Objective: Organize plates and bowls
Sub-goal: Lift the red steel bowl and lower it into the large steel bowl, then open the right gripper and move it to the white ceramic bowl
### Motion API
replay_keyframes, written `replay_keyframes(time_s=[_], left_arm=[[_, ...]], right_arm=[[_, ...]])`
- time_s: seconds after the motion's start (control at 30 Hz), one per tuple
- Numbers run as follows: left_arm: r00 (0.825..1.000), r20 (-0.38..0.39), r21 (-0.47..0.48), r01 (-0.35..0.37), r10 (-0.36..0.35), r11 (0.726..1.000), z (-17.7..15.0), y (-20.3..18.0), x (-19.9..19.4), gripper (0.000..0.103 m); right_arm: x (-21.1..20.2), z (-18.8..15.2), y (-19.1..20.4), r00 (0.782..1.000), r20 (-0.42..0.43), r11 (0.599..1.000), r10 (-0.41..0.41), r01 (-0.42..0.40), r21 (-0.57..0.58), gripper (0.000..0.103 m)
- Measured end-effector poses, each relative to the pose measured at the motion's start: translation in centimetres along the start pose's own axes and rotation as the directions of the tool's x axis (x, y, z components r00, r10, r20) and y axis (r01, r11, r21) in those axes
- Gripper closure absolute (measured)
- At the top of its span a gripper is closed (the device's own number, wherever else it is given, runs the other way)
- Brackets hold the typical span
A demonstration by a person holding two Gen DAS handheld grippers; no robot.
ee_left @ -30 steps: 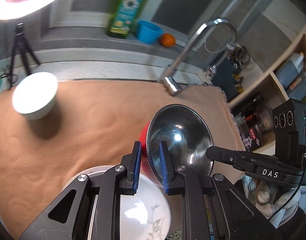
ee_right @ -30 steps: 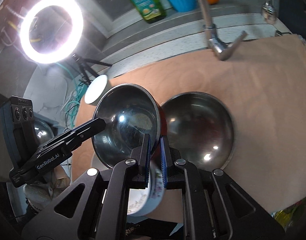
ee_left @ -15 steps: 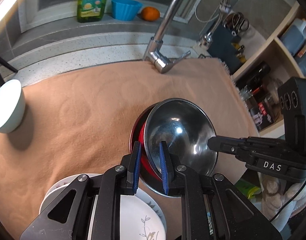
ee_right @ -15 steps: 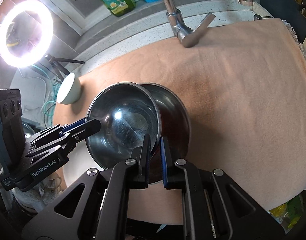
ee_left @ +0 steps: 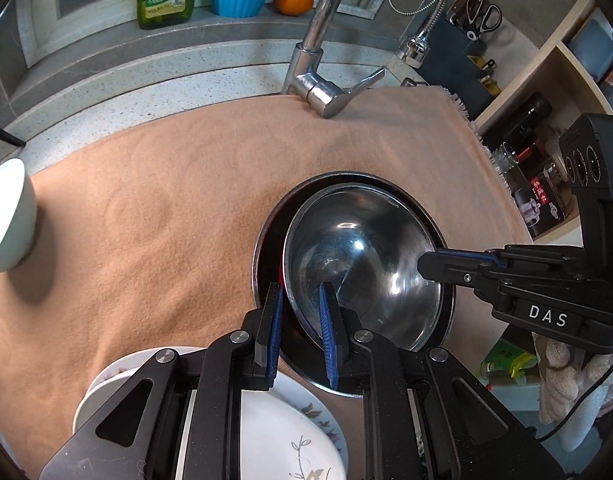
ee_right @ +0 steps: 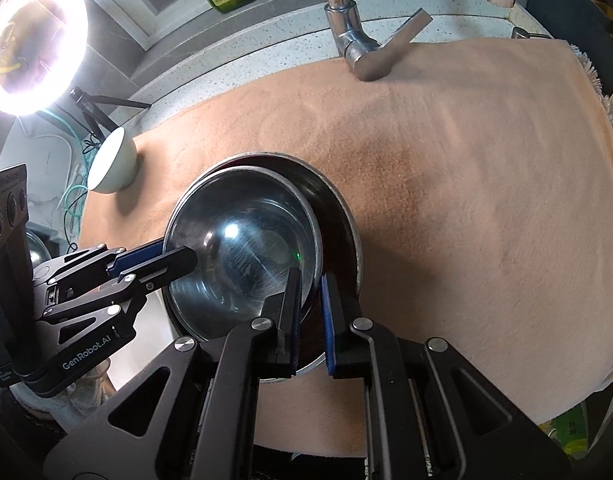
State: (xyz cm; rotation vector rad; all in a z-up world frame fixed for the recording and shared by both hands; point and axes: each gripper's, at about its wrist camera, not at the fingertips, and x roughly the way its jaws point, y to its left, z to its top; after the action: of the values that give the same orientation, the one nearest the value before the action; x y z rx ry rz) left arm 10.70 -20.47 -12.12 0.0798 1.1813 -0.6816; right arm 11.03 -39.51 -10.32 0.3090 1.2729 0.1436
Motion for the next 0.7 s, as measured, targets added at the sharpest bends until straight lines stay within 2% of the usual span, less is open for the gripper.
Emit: replay_keyframes(time_s=[0.33, 0.7], left_arm=[[1.0, -0.008, 0.036, -0.001, 0.001, 0.999, 0.14, -0.53, 0.61, 0.087], [1.0, -0.01, 0.03, 0.007, -0.007, 1.0, 0.19, -0.3, 0.56, 0.087]], right_arm=[[0.34, 0.05, -0.1, 0.999, -0.013, 1.0, -0.029, 0.029, -0.002, 0.094], [0.28, -0.1, 0.31, 0.999, -0.017, 0.999, -0.05, 0.05, -0.014, 0.092]])
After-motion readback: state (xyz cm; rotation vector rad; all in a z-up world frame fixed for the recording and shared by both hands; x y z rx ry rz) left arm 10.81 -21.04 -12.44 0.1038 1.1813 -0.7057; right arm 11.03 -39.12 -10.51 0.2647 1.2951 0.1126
